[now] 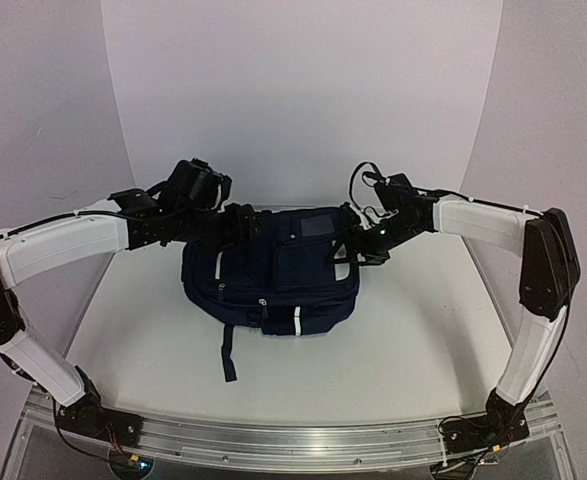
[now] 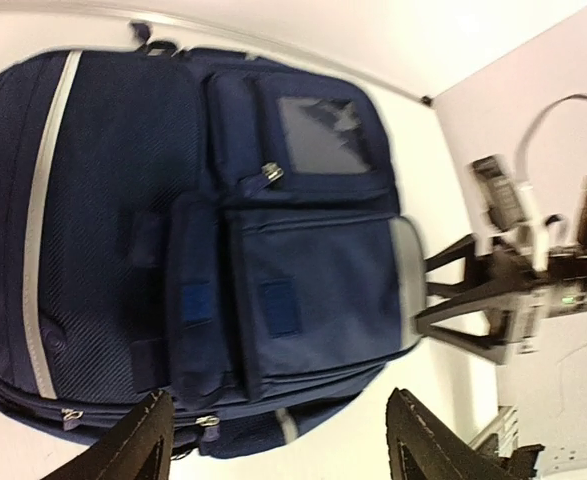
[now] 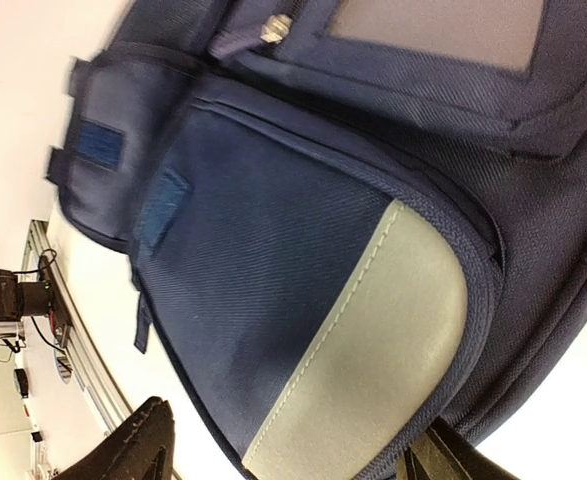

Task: Pack the student bag
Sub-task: Place the personal item in the student bag, then adjust the student bag at the center of the board.

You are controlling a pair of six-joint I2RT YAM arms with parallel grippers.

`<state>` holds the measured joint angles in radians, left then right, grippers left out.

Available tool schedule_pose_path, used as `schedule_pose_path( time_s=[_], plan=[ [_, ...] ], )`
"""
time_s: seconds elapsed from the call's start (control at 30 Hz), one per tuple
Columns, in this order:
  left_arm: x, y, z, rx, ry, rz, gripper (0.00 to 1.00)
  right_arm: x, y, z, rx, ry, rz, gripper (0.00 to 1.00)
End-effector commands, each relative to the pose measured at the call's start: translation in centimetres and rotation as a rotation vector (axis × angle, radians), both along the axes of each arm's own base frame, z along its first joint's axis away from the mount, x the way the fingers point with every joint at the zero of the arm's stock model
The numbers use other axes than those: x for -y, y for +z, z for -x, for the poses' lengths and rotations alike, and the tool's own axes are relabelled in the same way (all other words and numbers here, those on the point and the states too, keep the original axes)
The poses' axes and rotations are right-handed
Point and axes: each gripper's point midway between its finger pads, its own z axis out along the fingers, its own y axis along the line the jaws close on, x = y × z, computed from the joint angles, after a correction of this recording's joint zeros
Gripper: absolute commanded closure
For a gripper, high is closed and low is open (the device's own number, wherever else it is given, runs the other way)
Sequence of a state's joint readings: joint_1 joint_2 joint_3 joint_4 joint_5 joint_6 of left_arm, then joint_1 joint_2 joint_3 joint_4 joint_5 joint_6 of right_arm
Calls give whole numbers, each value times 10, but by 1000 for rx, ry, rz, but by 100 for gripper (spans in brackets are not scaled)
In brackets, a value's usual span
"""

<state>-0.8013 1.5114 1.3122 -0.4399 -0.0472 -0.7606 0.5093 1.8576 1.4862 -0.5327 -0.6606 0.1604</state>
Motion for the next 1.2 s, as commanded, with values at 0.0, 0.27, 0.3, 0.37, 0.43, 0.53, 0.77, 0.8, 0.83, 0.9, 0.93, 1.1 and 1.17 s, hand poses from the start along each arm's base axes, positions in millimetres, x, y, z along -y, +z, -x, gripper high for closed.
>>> schedule_pose_path(
  time_s=[0.0,0.27,0.3,0.37,0.43,0.53,0.77,0.8,0.83,0.9,0.93,1.1,1.17],
  plan=[
    [-22,-39,-8,-114,48,-20,31,-25,63,0,167,64,-86,27],
    [-22,-60,-24,-161,38,31,45,-43,44,8,154,92,-44,28],
    [-18,-59,-25,-155,21,46,46,-43,43,8,150,91,-43,28],
    [-10,-56,-27,-147,-10,68,48,-43,42,8,146,92,-45,28],
    [-3,-56,-30,-141,-34,83,51,-44,44,9,145,93,-52,28],
    [5,-51,-32,-128,-66,108,61,-44,45,9,143,91,-56,28],
    [12,-44,-33,-115,-95,131,95,-44,38,11,120,93,-53,29],
    [13,-43,-33,-113,-97,134,98,-44,38,11,116,93,-54,29],
    [14,-42,-33,-110,-102,139,100,-45,37,11,113,94,-56,29],
    [21,-38,-31,-99,-125,152,100,-46,37,11,106,95,-61,29],
    [24,-37,-30,-97,-137,154,100,-47,36,12,101,95,-64,29],
    [40,-40,-29,-104,-184,147,100,-49,33,11,82,95,-73,29],
    [46,-45,-29,-115,-199,138,100,-49,33,11,80,95,-73,29]
  ],
)
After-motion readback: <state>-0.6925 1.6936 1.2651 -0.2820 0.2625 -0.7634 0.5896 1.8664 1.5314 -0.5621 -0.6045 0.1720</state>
